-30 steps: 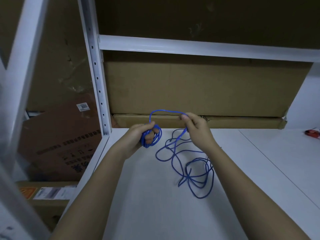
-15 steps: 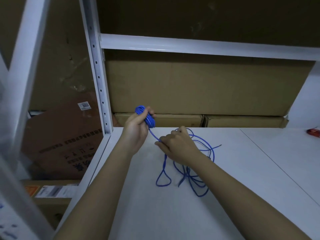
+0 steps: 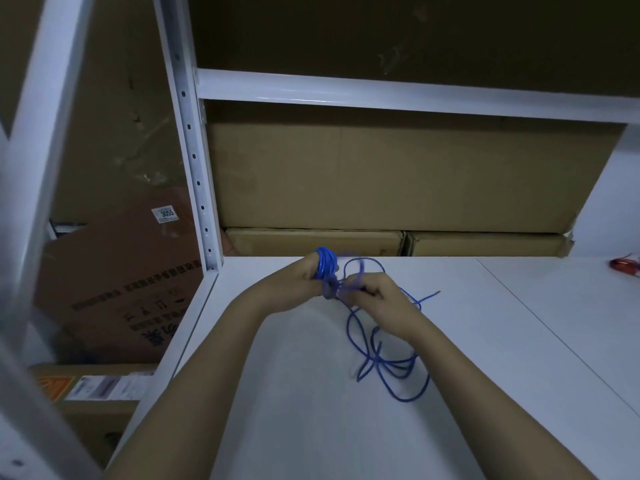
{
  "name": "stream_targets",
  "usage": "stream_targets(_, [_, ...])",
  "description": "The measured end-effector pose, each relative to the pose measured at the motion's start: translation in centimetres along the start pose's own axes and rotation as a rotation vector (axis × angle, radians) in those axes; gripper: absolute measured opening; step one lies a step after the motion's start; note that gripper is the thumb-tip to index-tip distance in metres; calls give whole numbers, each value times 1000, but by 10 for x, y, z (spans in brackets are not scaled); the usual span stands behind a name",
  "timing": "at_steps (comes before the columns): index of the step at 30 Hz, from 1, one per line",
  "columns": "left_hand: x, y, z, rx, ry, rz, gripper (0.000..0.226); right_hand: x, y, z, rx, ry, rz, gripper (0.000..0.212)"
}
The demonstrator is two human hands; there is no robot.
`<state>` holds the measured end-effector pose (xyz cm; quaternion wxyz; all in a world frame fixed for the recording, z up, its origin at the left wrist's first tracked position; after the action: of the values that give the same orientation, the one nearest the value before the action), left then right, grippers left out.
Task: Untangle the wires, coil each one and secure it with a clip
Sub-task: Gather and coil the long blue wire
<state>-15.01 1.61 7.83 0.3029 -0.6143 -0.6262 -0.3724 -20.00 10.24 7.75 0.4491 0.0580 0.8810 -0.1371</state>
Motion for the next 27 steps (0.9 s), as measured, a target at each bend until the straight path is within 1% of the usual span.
stream_targets(1, [5, 0, 3, -17, 61, 45, 22, -2, 2, -3, 13, -72, -8, 22])
stream_targets(2, [10, 1, 4, -20, 97, 80, 26, -4, 4, -6, 37, -135, -13, 24])
stream_targets(4, [16, -1, 5, -15, 72, 119, 28, -4, 8, -14, 99, -243, -17, 26])
stream_targets(6, [16, -4, 5, -12, 65, 117, 22, 1, 11, -23, 189, -323, -9, 31])
stream_targets(7, [13, -6, 4, 1, 67, 98, 23, 5, 13, -29, 241, -353, 9, 31])
stream_targets(8, [12, -7, 3, 34, 48, 84, 26, 10, 14, -34, 288, -373, 29, 32])
stream_targets(11, [3, -2, -14, 238, -29, 33, 44, 23, 18, -52, 434, -456, 111, 34])
stream_targets(12, [-5, 3, -21, 296, -52, 7, 48, 30, 22, -62, 510, -495, 142, 33])
stream_targets(14, [-25, 16, -36, 402, -122, -59, 49, 45, 42, -90, 711, -538, 230, 31])
stream_targets(15, [-37, 26, -45, 474, -151, -101, 48, 51, 54, -105, 804, -503, 279, 29])
stream_targets(16, [-50, 37, -55, 559, -155, -145, 48, 56, 63, -118, 864, -438, 318, 27])
stream_targets(19, [-75, 66, -72, 798, -112, -262, 53, 56, 72, -143, 948, -209, 341, 24])
stream_targets(22, [-76, 74, -75, 932, -54, -298, 52, 52, 70, -153, 1021, -41, 348, 26])
stream_targets(24, [-74, 74, -78, 977, 1, -289, 50, 46, 64, -154, 1016, 122, 364, 31])
stream_targets(25, [-74, 74, -80, 988, 37, -256, 49, 43, 59, -154, 987, 232, 384, 32])
stream_targets(26, [-72, 72, -81, 986, 64, -218, 48, 41, 52, -152, 934, 359, 438, 32])
stream_targets(27, [-70, 70, -82, 974, 75, -186, 47, 40, 45, -148, 848, 492, 522, 29])
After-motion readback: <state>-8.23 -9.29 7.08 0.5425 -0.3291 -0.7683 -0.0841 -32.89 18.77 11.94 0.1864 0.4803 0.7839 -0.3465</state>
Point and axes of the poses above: each hand's wrist, its own y-axis away from the middle knuckle, its own z-axis out of the palm, x = y × z, the point moved 10 cm from there along -y, towards the middle knuckle, and after that the axes turned 14 degrees about -x, right-handed, at the moved point
